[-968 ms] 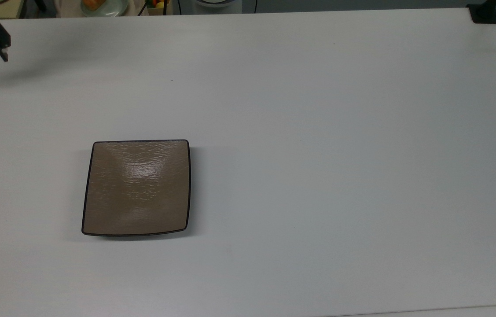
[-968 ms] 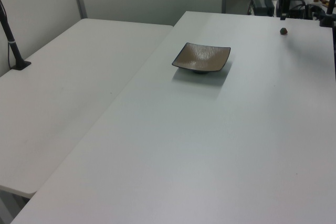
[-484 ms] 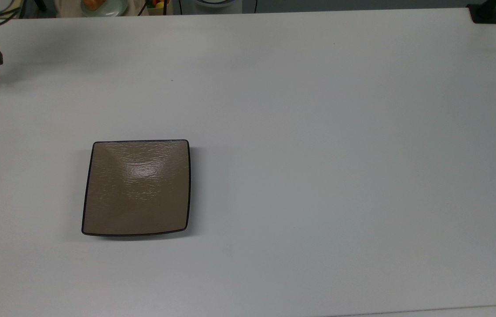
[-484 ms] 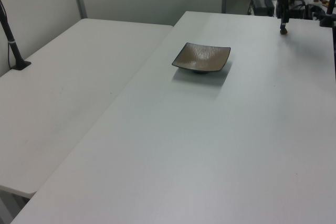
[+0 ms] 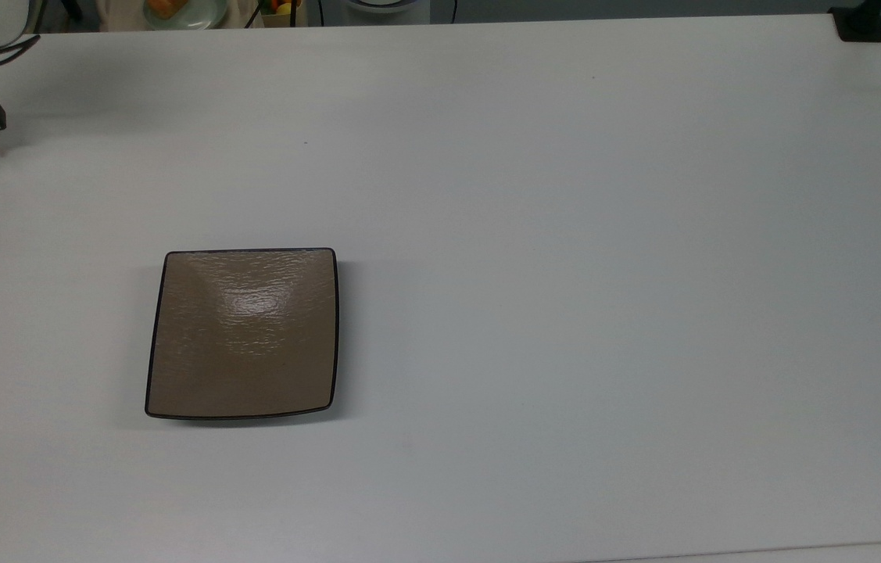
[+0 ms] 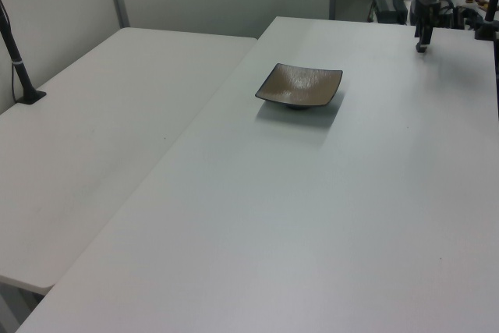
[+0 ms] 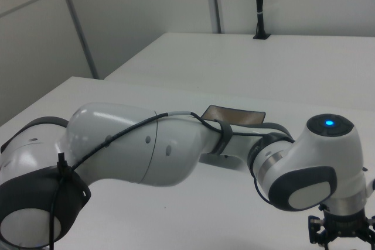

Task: Strawberries on a ceramic plate
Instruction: 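Lower the gripper onto the strawberry and close it around the berry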

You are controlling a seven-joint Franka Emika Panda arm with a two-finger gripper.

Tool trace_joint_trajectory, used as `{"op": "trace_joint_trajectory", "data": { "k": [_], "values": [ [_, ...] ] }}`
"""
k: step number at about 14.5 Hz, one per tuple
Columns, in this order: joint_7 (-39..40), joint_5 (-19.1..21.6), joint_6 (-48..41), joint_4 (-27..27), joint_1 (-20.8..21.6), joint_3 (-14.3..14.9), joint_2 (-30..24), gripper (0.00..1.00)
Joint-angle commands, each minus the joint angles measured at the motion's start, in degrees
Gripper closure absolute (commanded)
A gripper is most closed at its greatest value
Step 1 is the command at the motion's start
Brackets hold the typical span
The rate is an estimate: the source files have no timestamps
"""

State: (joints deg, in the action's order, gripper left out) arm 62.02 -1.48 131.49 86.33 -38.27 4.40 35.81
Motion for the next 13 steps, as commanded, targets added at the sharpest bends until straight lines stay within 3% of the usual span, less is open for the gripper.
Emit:
{"op": "trace_joint_trajectory", "data": {
  "k": [1, 3, 5, 6, 8, 13],
  "values": [
    [0.82, -0.72, 0.96, -0.63, -0.32, -0.36, 0.93, 0.2],
    [0.91, -0.72, 0.96, -0.63, -0.32, -0.36, 0.93, 0.41],
    [0.91, -0.72, 0.79, -0.63, -0.32, -0.36, 0.93, 0.84],
    [0.47, -0.72, 0.44, -0.63, -0.14, -0.36, 0.76, 0.95],
    [0.38, -0.72, 0.0, -0.63, 0.04, -0.36, 0.23, 1.0],
    [0.38, -0.98, -3.07, -0.81, 0.39, -0.36, -1.0, 1.0]
  ]
}}
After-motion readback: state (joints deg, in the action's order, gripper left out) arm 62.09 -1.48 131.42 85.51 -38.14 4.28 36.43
